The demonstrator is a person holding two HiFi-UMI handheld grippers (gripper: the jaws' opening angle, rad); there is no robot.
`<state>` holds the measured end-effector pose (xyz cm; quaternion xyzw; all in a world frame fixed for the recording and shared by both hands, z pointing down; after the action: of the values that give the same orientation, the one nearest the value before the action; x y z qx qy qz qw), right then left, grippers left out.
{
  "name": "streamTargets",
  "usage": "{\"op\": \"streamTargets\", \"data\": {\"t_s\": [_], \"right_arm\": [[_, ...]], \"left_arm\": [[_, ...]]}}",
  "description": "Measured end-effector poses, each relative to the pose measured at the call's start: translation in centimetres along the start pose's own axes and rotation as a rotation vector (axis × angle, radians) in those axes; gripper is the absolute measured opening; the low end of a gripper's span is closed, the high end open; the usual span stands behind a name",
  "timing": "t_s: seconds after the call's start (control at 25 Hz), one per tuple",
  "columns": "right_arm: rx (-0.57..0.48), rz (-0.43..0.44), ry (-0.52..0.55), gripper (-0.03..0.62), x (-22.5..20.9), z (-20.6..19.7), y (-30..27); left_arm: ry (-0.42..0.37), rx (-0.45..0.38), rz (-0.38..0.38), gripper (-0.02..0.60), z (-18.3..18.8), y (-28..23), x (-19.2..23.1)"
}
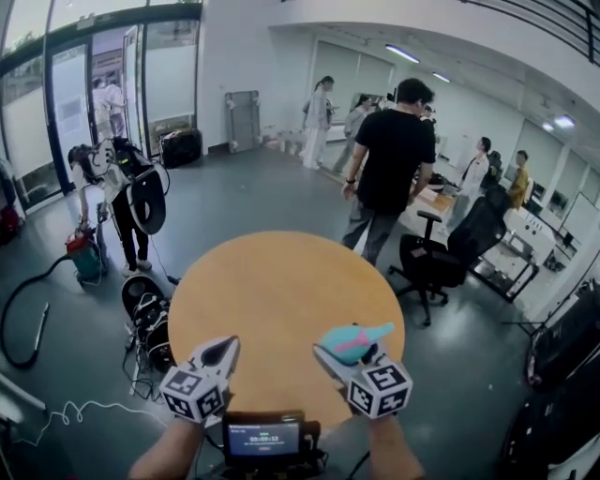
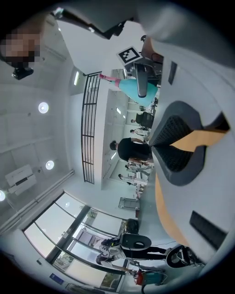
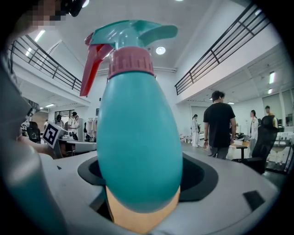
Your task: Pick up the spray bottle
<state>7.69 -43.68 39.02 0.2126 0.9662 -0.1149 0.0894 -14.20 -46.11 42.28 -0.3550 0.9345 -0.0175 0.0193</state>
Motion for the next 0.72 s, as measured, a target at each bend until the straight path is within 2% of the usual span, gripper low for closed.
{"op": "streamTargets", "data": {"t_s": [0.28,0.56,0.72], "right_arm": [[-0.042,-0.124,-0.013,0.442,-1.4,0.4,4.9],[-0.108,-0.305,-0.051,0.442,-4.5,0.0,12.6],[-0.145,-0.451,-0.084,0.442,-6.4,-0.8,18.5]], "left_arm": [[-0.009,-0.016,-0.139,-0.005,0.8,-1.9,-4.0],[-0.03,-0.033,-0.338,-0.005,1.6,-5.6,-10.9],[-0.039,-0.028,-0.488,-0.005,1.8,-7.6,-16.3]]}}
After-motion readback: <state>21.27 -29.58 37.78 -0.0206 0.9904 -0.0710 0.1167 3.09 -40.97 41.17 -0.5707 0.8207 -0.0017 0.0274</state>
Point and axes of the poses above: the fingertips, and each gripper's own axes: y backward along the fingers, x to its left, z out of its top, the point moved 2 cm from there along y, backward along the fingers, and after that the axes turned 12 degrees about -y, right-handed, at the moved point
